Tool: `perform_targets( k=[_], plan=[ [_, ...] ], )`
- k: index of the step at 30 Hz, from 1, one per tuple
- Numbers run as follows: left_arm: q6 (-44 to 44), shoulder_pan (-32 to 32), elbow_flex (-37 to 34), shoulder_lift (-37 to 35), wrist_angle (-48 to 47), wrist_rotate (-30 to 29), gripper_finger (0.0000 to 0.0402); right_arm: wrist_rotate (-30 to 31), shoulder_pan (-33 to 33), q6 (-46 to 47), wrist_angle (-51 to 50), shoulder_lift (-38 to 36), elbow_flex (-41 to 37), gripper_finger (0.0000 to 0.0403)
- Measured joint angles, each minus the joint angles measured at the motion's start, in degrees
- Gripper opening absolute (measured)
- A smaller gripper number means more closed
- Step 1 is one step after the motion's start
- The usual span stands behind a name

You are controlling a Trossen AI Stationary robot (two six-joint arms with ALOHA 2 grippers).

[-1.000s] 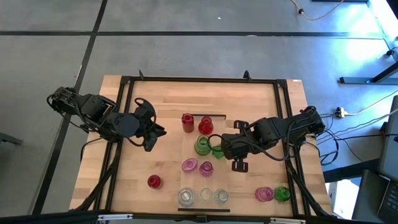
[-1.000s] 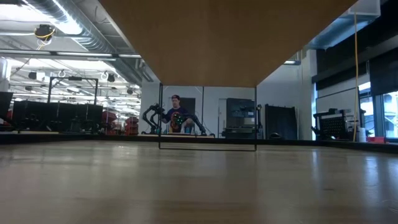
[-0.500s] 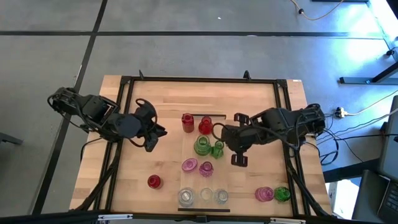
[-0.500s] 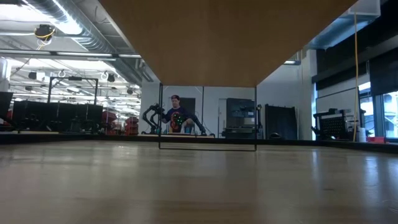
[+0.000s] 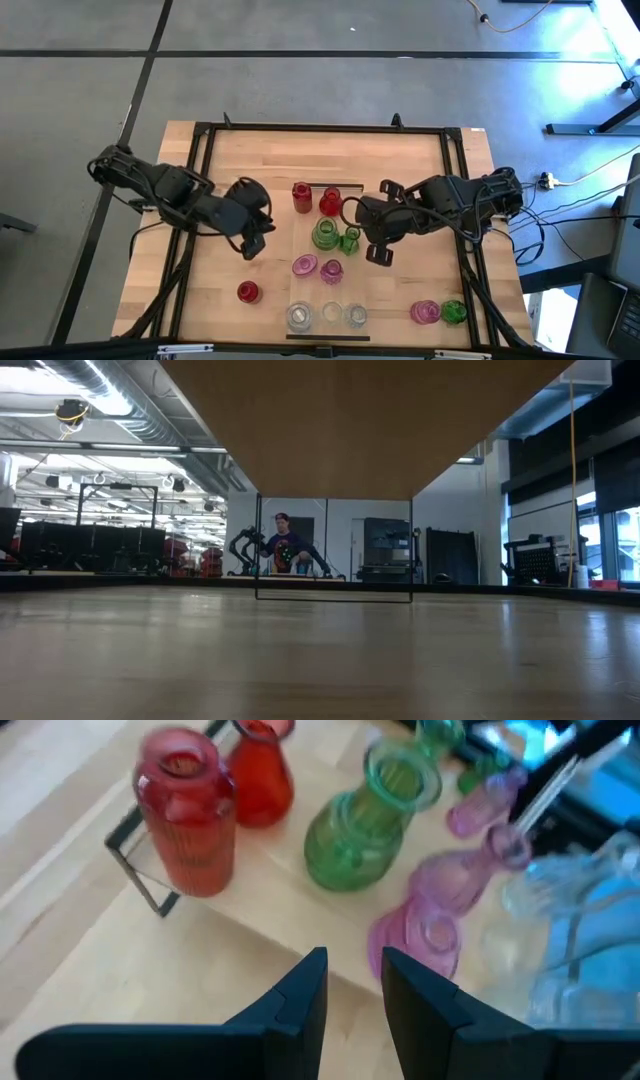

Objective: Sort vases onto shelf
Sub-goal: Put the red vase on the shelf aligned with the other red vases

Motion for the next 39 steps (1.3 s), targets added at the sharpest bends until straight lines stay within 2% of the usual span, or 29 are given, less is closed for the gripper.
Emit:
perform_targets(
  k=[4,7,12,18,26,33,39],
  plan=[
    [0.2,0.0,-0.4,1.9,-3.2,0.2,0.0090,3.3,0.4,5.4,0.0,-0.1,-0.1,0.0069],
    [0.3,0.8,-4.1,2.2,-1.6,2.8,0.0089,5.6,1.4,10.2,0.0,-0.5,-0.1,0.0069],
    [1.8,1.8,-12.6,2.2,9.0,5.0,0.0072,9.4,5.3,21.5,0.1,-3.5,-4.5,0.0069],
    [5.4,4.8,-18.4,2.2,20.5,7.1,0.0034,13.3,10.8,34.8,-0.1,-6.0,-12.0,0.0069],
    [9.2,10.4,-23.6,2.2,27.6,13.4,0.0002,15.5,14.9,45.8,0.7,-6.0,-16.8,0.0069],
    [10.8,13.1,-25.6,2.2,35.8,18.3,0.0001,17.1,15.0,47.7,7.8,-6.0,-18.7,0.0069],
    [10.8,13.4,-25.6,2.2,37.3,19.3,0.0000,18.1,15.0,48.1,7.0,-6.4,-18.7,0.0069]
  ],
)
